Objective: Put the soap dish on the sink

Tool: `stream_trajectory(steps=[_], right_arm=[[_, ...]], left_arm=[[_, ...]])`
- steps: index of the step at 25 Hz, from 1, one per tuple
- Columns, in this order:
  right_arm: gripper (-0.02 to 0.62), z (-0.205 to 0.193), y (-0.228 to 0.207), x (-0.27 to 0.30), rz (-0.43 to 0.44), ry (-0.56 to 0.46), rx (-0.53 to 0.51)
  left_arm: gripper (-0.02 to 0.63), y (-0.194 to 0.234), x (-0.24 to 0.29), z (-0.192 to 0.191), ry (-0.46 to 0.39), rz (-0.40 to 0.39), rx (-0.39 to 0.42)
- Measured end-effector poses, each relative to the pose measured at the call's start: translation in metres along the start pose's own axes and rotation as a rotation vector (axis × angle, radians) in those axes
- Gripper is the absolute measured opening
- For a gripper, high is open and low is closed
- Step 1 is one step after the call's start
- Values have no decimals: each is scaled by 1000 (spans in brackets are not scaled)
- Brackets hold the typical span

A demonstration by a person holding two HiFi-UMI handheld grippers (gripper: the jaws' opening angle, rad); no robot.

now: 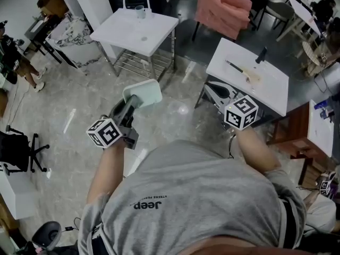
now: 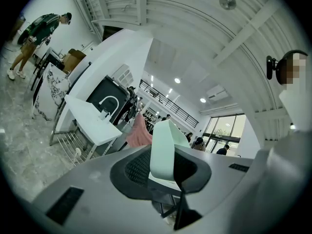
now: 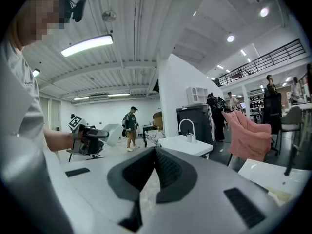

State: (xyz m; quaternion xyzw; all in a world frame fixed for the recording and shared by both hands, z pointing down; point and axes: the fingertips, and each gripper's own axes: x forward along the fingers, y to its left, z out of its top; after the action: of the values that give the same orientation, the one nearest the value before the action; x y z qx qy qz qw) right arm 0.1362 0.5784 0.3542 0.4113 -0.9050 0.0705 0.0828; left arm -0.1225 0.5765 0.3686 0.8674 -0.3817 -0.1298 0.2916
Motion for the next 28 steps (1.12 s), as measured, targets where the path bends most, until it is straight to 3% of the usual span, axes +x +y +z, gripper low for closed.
stream_trajectory(steps=[16,22,28], right_arm=[[54,-11,-81,-73,15,12,-21],[54,-12,-90,-39,33,32,-20],[54,-1,-97,45,44,49,-58]], left_arm=[[86,-57,97,-41,-3,-36,-32],[86,-26,102,-30,-10,-14,-44],[86,50,118,8,-17,-14,-71]])
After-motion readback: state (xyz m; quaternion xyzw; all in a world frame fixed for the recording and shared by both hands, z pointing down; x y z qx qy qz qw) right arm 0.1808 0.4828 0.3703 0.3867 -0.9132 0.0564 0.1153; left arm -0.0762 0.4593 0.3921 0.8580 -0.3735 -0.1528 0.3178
